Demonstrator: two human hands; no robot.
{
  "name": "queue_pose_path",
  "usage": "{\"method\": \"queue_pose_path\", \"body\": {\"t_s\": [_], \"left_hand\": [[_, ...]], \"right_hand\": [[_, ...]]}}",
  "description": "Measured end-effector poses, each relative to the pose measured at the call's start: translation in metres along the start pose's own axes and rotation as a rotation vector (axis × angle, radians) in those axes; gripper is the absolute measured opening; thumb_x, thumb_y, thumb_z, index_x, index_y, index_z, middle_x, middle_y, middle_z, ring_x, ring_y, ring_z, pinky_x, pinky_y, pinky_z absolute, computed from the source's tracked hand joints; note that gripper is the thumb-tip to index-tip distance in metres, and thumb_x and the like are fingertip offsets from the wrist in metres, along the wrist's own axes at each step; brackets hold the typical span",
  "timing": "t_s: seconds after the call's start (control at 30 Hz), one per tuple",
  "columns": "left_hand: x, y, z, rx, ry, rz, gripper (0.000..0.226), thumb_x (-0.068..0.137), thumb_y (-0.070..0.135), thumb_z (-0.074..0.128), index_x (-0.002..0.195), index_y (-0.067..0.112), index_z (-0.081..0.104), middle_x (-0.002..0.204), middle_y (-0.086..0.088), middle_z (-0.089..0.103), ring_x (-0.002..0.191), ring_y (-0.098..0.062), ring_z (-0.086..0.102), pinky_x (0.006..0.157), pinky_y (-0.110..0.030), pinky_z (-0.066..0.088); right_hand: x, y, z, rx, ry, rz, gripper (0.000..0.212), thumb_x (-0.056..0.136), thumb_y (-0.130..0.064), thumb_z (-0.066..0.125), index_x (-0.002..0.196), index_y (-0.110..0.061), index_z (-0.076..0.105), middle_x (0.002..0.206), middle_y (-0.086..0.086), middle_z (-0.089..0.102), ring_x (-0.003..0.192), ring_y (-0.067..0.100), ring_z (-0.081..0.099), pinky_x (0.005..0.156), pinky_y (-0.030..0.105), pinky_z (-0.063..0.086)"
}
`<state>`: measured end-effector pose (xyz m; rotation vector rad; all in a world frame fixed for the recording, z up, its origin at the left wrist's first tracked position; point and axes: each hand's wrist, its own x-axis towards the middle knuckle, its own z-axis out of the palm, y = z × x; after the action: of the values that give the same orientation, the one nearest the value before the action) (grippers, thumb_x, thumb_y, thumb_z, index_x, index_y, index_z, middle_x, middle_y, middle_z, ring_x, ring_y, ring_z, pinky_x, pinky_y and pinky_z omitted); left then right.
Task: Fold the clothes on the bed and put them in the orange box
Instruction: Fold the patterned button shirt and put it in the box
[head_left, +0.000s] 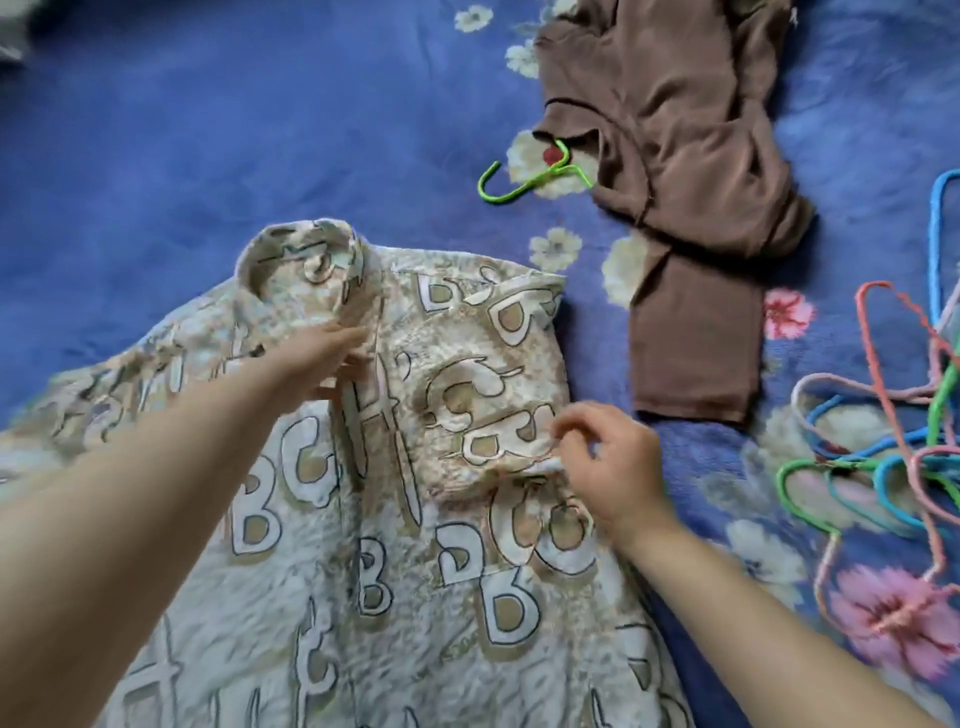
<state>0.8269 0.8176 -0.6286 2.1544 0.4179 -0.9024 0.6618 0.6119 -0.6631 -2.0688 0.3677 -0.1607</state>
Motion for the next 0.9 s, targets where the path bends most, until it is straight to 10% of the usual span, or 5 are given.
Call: {"method": "queue_pose_path", "body": {"t_s": [0.17, 0.3, 0.6, 0.77, 0.9], "left_hand": [[-0.001, -0.010, 0.026, 0.123, 0.053, 0.123, 0.050, 0.088, 0.046, 0.055, 0.117, 0.006, 0.058, 0.112, -0.012, 0.055, 0.107, -0.027, 0.054, 0.090, -0.033, 0.041], [0.005, -0.001, 0.050, -0.003, 0.155, 0.152, 0.027, 0.091, 0.036, 0.056, 0.082, 0.011, 0.059, 0.075, -0.004, 0.055, 0.072, -0.021, 0.051, 0.057, -0.025, 0.039], [0.008, -0.023, 0.051, 0.105, 0.375, 0.198, 0.025, 0.101, 0.025, 0.033, 0.107, 0.003, 0.042, 0.077, -0.002, 0.047, 0.060, -0.013, 0.041, 0.048, -0.026, 0.027], [0.003, -0.034, 0.061, -0.013, 0.239, 0.038, 0.065, 0.092, 0.046, 0.048, 0.138, 0.003, 0.032, 0.137, -0.016, 0.044, 0.122, -0.033, 0.045, 0.092, -0.038, 0.040], [-0.018, -0.053, 0.077, 0.149, 0.238, 0.045, 0.065, 0.084, 0.055, 0.055, 0.122, 0.003, 0.047, 0.120, -0.012, 0.052, 0.111, -0.031, 0.049, 0.090, -0.038, 0.042]], "right_hand": [[0.035, 0.008, 0.003, -0.187, 0.015, -0.066, 0.032, 0.083, -0.002, 0.044, 0.105, 0.008, 0.065, 0.109, 0.022, 0.065, 0.103, 0.021, 0.059, 0.087, 0.009, 0.031], [0.073, -0.002, 0.021, -0.268, -0.285, -0.024, 0.045, 0.100, -0.009, 0.032, 0.144, -0.002, 0.025, 0.155, 0.011, 0.015, 0.144, 0.019, 0.010, 0.108, 0.013, 0.002], [0.105, 0.004, 0.054, -0.981, -0.406, -0.077, 0.063, 0.098, -0.047, 0.022, 0.150, -0.020, -0.002, 0.155, 0.003, -0.019, 0.142, 0.022, -0.020, 0.114, 0.042, -0.011], [0.104, 0.002, 0.050, -0.938, -0.459, -0.021, 0.064, 0.098, -0.048, 0.022, 0.149, -0.022, -0.006, 0.154, 0.002, -0.023, 0.141, 0.022, -0.024, 0.113, 0.044, -0.013], [0.057, -0.009, 0.039, -0.902, -0.391, -0.070, 0.071, 0.090, -0.055, 0.012, 0.143, -0.019, -0.019, 0.148, 0.002, -0.034, 0.136, 0.018, -0.033, 0.107, 0.038, -0.025]]}}
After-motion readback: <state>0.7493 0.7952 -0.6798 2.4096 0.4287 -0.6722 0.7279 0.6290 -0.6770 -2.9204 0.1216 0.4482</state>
